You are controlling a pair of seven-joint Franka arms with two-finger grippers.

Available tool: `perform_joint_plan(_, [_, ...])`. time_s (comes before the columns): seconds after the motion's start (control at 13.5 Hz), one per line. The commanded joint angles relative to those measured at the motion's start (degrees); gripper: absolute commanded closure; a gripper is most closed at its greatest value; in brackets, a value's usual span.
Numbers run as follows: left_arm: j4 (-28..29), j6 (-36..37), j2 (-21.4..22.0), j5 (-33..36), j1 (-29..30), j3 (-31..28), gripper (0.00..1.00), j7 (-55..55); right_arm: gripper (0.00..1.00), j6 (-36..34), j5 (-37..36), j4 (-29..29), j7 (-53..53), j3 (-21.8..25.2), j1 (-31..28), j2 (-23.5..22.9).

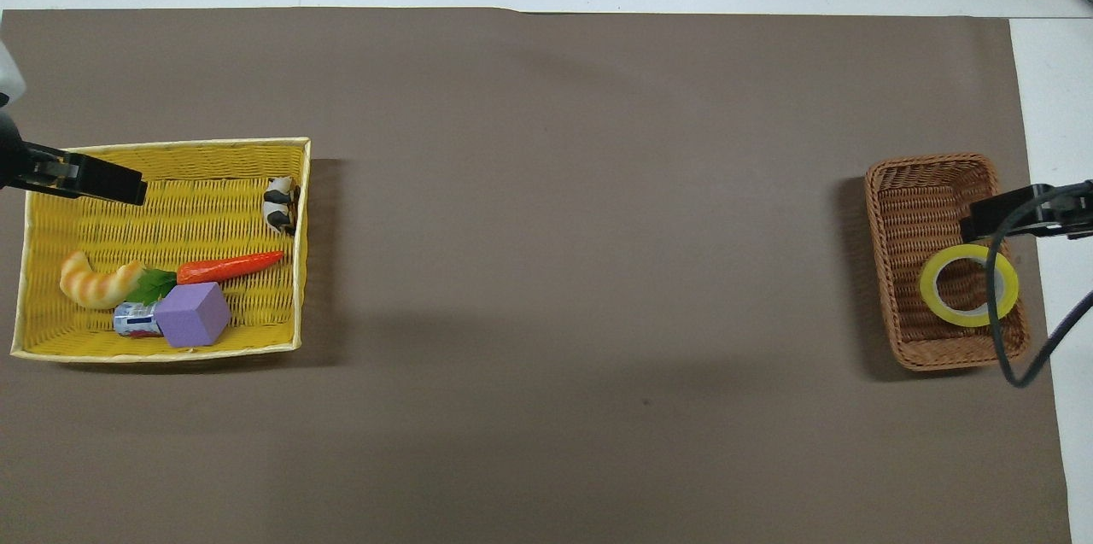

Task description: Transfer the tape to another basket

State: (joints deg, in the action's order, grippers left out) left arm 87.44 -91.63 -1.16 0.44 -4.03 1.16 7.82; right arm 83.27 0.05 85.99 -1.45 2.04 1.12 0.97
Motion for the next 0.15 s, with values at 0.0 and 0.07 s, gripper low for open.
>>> perform_joint_plan(0.0, [1.9, -1.0, 1.5, 1.0, 0.8, 0.7, 0.0, 0.2, 0.0, -0.6, 1.2, 0.6, -1.6, -0.1, -0.7, 0.9])
perform_joint_plan(0.07, [1.9, -1.0, 1.5, 1.0, 0.8, 0.7, 0.0, 0.2, 0.0, -0.6, 1.3, 0.8, -1.6, -0.1, -0.7, 1.0])
